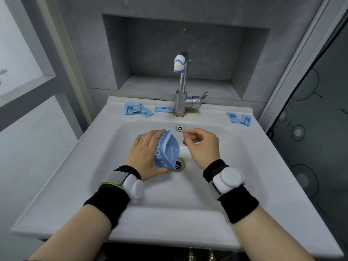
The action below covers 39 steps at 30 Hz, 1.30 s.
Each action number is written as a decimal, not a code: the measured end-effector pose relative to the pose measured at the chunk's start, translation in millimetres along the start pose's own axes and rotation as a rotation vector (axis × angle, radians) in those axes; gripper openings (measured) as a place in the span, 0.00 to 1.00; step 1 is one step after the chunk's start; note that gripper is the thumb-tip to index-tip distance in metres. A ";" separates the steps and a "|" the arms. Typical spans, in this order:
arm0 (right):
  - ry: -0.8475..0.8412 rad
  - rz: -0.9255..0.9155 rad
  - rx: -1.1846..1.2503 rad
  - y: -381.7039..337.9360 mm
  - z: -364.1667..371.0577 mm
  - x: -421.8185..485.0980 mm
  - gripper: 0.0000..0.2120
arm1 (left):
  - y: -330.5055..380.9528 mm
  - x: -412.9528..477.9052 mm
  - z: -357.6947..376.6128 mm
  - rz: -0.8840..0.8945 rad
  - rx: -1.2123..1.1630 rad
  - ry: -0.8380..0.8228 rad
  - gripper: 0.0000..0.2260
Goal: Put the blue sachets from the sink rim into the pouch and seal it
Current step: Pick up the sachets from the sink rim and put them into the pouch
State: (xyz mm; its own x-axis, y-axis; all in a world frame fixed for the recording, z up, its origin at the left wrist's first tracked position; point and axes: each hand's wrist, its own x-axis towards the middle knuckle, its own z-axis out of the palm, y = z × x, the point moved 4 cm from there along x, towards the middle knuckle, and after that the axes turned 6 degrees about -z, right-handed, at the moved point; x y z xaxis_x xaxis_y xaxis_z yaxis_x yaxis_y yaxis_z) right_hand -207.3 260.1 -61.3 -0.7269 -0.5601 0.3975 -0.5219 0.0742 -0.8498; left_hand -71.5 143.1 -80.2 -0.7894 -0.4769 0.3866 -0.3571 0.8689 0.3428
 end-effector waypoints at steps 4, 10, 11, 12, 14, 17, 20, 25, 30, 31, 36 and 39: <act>0.025 0.048 -0.001 6.0 -6.4 1.4 0.05 | 3.7 -0.7 -2.9 0.008 0.005 0.005 0.49; 0.009 0.124 -0.011 16.1 -10.5 3.1 0.09 | 3.2 -0.7 -4.0 -0.003 -0.008 -0.007 0.49; 0.011 0.133 -0.013 17.2 -12.3 1.5 0.09 | 3.4 -2.1 -4.0 -0.006 -0.011 -0.010 0.49; 0.014 0.143 -0.013 18.5 -13.3 2.2 0.09 | 2.9 -1.6 -3.5 -0.009 -0.012 -0.011 0.49; 0.018 0.167 -0.013 21.1 -16.0 2.3 0.09 | 2.6 -1.7 -2.3 -0.010 -0.013 -0.012 0.49; 0.007 0.190 -0.022 24.8 -19.0 3.9 0.09 | 2.3 -1.7 -1.1 -0.015 -0.012 -0.021 0.49; -0.002 0.205 -0.025 27.5 -22.3 9.8 0.08 | 2.3 -1.8 -1.4 -0.019 -0.011 -0.015 0.49; 0.004 0.231 -0.099 36.5 -32.0 24.0 0.06 | 2.6 -3.0 -1.1 -0.017 -0.013 -0.007 0.47; -0.019 0.251 -0.286 49.3 -40.6 37.5 0.08 | 1.3 -3.2 0.4 -0.018 -0.016 -0.010 0.47; -0.028 0.249 -0.325 51.0 -42.2 40.5 0.08 | 1.2 -2.4 1.4 -0.018 -0.019 -0.010 0.47; -0.060 0.237 -0.486 57.4 -47.0 53.4 0.11 | -0.4 -2.2 2.0 -0.025 -0.017 -0.006 0.47; -0.073 0.199 -0.585 62.1 -50.0 64.1 0.14 | -0.5 -1.9 1.8 -0.027 -0.020 -0.001 0.47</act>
State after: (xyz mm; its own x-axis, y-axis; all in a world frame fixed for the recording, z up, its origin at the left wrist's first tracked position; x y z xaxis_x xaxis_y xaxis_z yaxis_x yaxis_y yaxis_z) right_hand -308.6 270.1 -71.3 -0.8137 -0.5426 0.2086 -0.5528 0.6110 -0.5666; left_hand -70.7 143.8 -82.7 -0.7802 -0.4999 0.3760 -0.3679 0.8529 0.3705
